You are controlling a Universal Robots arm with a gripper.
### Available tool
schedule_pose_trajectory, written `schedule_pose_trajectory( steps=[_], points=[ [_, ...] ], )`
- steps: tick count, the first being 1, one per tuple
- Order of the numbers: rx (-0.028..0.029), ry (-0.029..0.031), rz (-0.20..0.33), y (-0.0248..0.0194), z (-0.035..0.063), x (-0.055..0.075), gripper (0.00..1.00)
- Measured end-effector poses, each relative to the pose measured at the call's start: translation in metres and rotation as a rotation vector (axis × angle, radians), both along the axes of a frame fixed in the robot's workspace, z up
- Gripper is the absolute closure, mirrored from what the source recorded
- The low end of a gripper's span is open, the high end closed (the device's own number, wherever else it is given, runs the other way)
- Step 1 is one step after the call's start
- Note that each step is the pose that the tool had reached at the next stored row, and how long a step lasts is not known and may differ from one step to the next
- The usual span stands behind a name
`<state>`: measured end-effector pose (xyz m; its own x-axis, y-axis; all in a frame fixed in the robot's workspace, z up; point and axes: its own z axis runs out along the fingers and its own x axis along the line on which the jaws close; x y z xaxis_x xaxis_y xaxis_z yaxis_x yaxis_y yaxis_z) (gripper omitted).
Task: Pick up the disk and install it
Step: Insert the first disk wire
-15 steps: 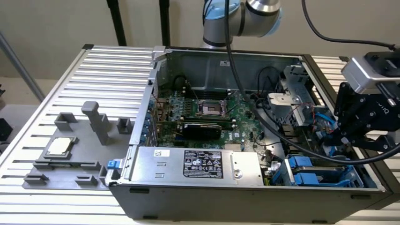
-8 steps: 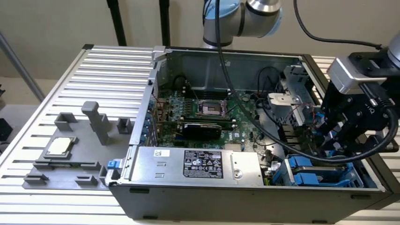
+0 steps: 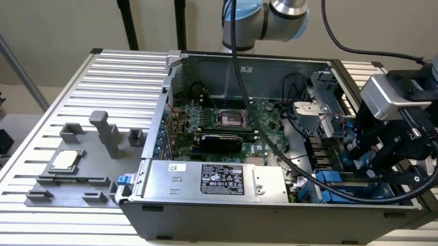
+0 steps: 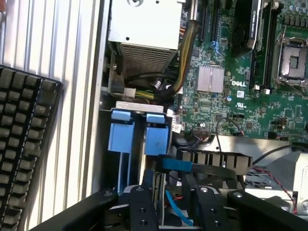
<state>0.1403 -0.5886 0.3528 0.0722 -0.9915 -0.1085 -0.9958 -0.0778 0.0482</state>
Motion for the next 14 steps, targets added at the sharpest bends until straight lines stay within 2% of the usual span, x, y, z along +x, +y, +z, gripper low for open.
schedule_pose_trajectory(
  steps=[3, 5, 11, 14],
  points=[
    [0.0064, 0.0001, 0.0, -0.0102, 0.0001, 0.001, 0.62],
    [0.013, 0.0001, 0.0, -0.0142, 0.0, 0.004, 0.62],
    [0.038, 0.0001, 0.001, -0.0171, 0.0, 0.022, 0.62],
    [0.0461, 0.0001, 0.003, -0.0178, 0.0001, 0.028, 0.62]
  ],
)
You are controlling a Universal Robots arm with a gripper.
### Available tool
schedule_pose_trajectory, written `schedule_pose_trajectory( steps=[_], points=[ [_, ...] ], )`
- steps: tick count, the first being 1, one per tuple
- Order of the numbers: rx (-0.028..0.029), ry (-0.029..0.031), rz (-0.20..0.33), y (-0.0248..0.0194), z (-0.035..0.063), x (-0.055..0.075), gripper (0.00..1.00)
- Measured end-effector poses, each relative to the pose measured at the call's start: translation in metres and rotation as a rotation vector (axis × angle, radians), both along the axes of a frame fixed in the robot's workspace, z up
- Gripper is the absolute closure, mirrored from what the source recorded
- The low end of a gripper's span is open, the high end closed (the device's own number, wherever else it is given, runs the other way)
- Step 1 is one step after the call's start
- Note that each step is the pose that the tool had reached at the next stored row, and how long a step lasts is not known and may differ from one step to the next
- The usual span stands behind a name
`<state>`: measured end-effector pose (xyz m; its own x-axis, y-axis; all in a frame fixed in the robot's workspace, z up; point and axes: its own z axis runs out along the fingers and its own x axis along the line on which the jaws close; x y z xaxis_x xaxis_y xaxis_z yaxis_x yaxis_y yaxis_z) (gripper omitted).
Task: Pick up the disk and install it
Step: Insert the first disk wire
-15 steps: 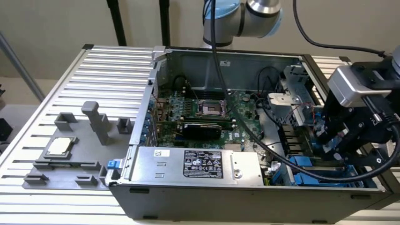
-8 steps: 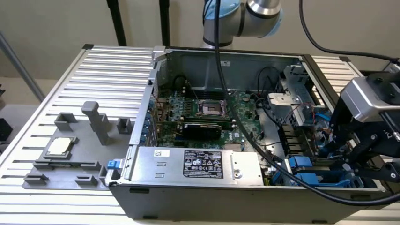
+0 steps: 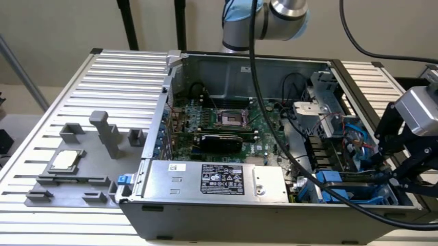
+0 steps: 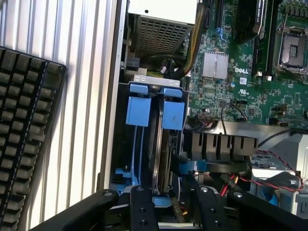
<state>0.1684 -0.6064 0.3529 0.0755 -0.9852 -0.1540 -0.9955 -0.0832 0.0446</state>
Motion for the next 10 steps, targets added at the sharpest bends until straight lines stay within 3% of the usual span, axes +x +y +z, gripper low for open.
schedule_pose_trajectory(
  steps=[4, 10],
  points=[
    [0.0078, 0.0, 0.02, 0.0, 0.0, 0.005, 0.62],
    [0.0127, 0.0002, 0.074, 0.0, -0.0005, 0.007, 0.62]
  ],
)
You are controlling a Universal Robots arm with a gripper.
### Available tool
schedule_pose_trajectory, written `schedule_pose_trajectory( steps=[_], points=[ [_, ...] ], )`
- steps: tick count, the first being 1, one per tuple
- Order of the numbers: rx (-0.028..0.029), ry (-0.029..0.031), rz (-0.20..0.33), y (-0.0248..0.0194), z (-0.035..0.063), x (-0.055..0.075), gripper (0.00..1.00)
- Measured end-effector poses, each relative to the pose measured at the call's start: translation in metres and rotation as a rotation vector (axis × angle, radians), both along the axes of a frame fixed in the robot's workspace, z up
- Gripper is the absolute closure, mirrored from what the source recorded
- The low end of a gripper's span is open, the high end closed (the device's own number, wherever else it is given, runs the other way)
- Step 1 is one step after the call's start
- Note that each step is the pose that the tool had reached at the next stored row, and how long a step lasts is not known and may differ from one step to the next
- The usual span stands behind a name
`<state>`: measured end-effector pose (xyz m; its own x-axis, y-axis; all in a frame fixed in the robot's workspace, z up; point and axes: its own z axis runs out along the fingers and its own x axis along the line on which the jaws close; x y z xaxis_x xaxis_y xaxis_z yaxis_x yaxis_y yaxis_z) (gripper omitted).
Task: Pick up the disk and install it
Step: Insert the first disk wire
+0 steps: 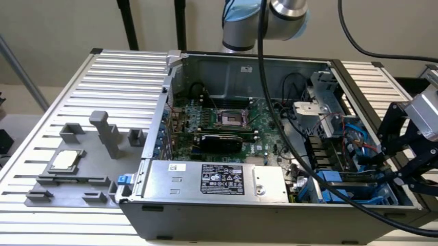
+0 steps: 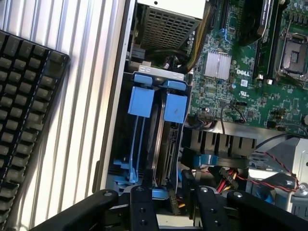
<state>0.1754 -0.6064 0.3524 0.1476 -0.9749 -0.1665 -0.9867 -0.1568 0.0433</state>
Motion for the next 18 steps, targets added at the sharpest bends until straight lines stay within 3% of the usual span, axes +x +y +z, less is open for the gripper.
schedule_pose_trajectory(
  steps=[4, 7, 13, 18],
  points=[
    [0.0043, -0.0001, 0.031, 0.0, -0.0007, 0.002, 0.62],
    [0.0105, -0.0002, 0.05, 0.0, -0.0018, 0.0033, 0.62],
    [0.0261, -0.0004, 0.081, -0.0001, -0.0039, 0.0048, 0.83],
    [0.0374, -0.0006, 0.099, -0.0002, -0.0049, 0.0053, 0.84]
  ],
)
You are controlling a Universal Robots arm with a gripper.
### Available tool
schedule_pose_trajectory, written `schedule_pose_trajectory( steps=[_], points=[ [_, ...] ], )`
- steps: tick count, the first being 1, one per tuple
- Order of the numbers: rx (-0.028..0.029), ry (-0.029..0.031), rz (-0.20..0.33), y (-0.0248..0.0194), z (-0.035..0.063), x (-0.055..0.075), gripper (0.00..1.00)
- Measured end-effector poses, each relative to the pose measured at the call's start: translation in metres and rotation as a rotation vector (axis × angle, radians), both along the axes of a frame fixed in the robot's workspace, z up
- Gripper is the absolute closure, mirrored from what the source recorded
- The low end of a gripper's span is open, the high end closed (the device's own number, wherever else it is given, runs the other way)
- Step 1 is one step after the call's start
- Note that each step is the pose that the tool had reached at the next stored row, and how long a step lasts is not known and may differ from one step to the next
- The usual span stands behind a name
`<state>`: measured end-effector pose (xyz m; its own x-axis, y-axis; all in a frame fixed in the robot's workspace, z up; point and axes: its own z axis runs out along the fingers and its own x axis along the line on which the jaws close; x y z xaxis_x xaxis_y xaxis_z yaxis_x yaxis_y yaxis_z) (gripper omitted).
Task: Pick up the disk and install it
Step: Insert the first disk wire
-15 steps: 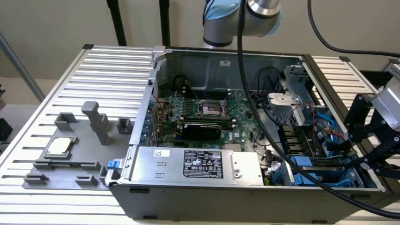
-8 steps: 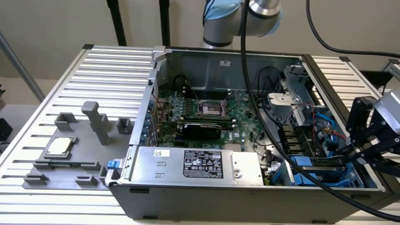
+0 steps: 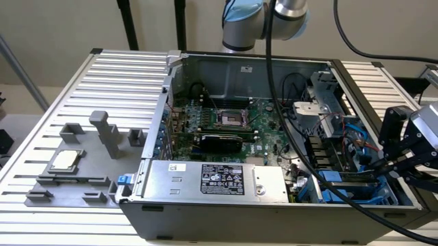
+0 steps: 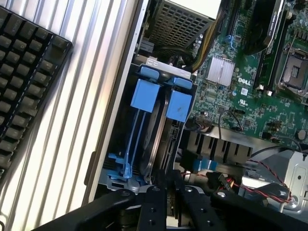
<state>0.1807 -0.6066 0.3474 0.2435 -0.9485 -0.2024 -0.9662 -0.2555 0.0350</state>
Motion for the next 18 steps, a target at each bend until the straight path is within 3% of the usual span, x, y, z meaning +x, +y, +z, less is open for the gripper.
schedule_pose_trajectory(
  steps=[6, 12, 14, 18],
  points=[
    [0.0029, 0.0001, 0.005, 0.0001, 0.0033, -0.002, 0.84],
    [0.0018, 0.0, 0.005, 0.002, 0.0058, -0.023, 0.84],
    [-0.0044, 0.0003, 0.005, 0.0021, 0.0057, -0.027, 0.84],
    [-0.0279, 0.0007, -0.011, 0.0022, 0.0043, -0.028, 0.84]
  ],
)
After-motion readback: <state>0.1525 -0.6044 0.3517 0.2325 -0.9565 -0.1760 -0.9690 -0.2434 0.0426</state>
